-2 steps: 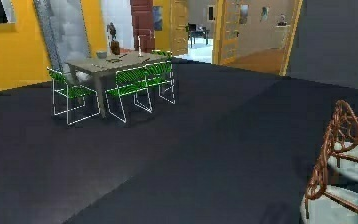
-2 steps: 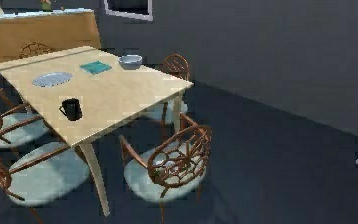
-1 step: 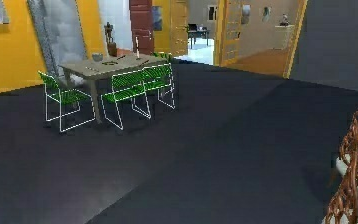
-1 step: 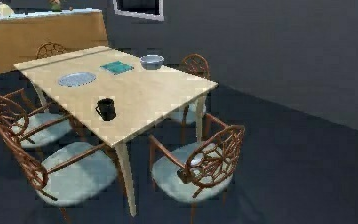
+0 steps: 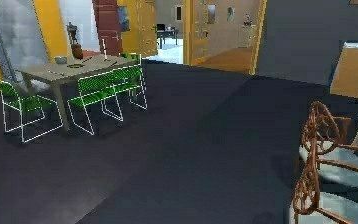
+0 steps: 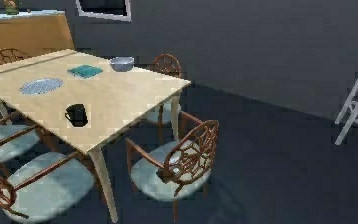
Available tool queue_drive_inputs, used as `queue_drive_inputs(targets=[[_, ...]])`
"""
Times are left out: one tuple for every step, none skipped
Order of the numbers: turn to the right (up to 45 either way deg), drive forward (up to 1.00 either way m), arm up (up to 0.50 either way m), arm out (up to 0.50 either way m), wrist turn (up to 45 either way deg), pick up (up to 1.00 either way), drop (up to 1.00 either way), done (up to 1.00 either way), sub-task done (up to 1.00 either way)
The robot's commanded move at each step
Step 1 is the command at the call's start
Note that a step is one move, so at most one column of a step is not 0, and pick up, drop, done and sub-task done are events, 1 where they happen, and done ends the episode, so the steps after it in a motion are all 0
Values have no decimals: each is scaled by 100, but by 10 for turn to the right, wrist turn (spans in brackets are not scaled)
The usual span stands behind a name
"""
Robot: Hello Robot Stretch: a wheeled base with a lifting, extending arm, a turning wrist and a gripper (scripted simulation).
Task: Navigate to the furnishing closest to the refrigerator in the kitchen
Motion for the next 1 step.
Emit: queue_drive_inputs(targets=[[0, 90, 0, 0, 0, 0, 0, 0, 0]])
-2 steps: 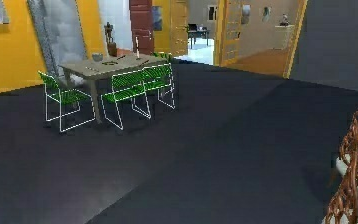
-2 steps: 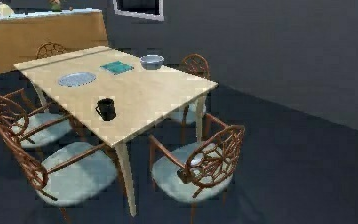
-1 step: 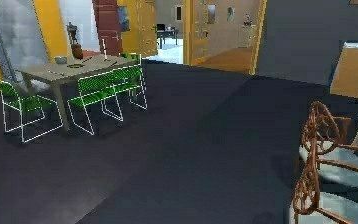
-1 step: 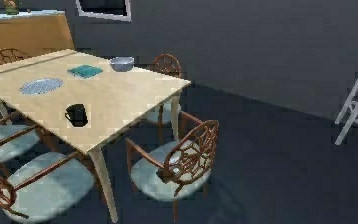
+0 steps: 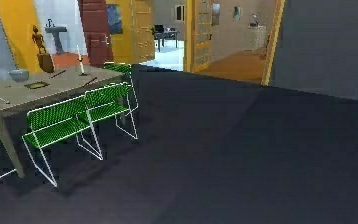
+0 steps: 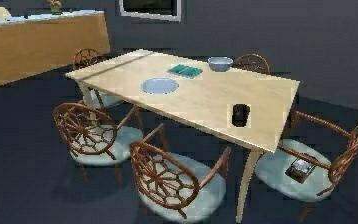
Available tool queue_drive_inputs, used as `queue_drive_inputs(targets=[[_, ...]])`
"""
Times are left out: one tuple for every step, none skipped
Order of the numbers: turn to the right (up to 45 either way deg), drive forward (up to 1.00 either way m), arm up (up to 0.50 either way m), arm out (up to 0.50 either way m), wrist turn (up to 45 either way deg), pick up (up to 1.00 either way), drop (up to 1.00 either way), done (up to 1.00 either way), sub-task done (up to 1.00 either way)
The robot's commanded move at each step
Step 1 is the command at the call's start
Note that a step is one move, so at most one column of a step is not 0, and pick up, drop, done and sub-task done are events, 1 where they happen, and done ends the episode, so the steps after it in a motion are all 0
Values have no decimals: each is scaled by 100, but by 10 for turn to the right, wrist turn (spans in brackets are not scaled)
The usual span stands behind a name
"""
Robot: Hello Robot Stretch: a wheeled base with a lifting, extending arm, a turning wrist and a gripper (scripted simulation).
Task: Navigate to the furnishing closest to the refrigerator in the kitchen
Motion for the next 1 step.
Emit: queue_drive_inputs(targets=[[360, 0, 0, 0, 0, 0, 0, 0, 0]])
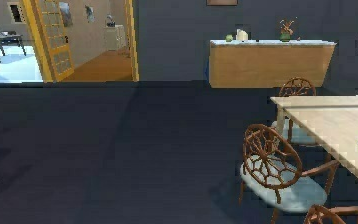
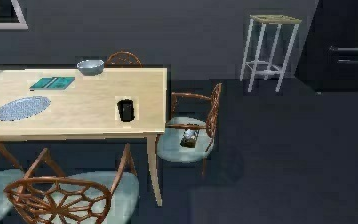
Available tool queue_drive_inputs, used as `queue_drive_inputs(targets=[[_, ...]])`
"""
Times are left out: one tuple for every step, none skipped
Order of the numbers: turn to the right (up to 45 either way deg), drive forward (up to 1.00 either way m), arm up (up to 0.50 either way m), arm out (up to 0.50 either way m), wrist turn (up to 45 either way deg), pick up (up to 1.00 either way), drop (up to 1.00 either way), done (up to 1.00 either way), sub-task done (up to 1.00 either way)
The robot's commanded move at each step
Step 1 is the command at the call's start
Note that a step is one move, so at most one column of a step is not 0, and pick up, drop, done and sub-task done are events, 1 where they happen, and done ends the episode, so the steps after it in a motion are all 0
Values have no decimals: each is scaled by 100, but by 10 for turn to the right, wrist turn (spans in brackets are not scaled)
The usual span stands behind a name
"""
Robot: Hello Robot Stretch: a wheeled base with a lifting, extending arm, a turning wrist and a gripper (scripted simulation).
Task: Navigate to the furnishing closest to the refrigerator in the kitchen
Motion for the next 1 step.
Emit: queue_drive_inputs(targets=[[0, 35, 0, 0, 0, 0, 0, 0, 0]])
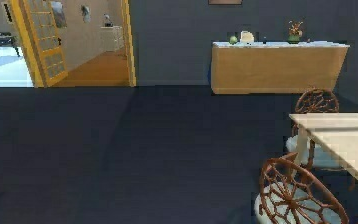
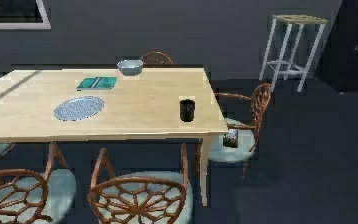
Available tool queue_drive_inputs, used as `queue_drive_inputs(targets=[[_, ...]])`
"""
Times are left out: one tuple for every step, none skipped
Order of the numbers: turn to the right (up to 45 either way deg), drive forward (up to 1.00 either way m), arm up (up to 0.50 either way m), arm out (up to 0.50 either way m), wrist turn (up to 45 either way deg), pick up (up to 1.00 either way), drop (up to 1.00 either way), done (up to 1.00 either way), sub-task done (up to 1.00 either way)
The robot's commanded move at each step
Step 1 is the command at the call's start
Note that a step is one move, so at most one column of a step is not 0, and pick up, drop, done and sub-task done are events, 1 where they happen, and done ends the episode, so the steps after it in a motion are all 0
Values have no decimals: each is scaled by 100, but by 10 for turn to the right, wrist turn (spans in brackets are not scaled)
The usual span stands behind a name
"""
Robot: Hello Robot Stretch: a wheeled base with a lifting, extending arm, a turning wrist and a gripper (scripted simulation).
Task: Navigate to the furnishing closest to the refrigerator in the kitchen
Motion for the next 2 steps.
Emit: queue_drive_inputs(targets=[[450, 0, 0, 0, 0, 0, 0, 0, 0], [450, 0, 0, 0, 0, 0, 0, 0, 0]])
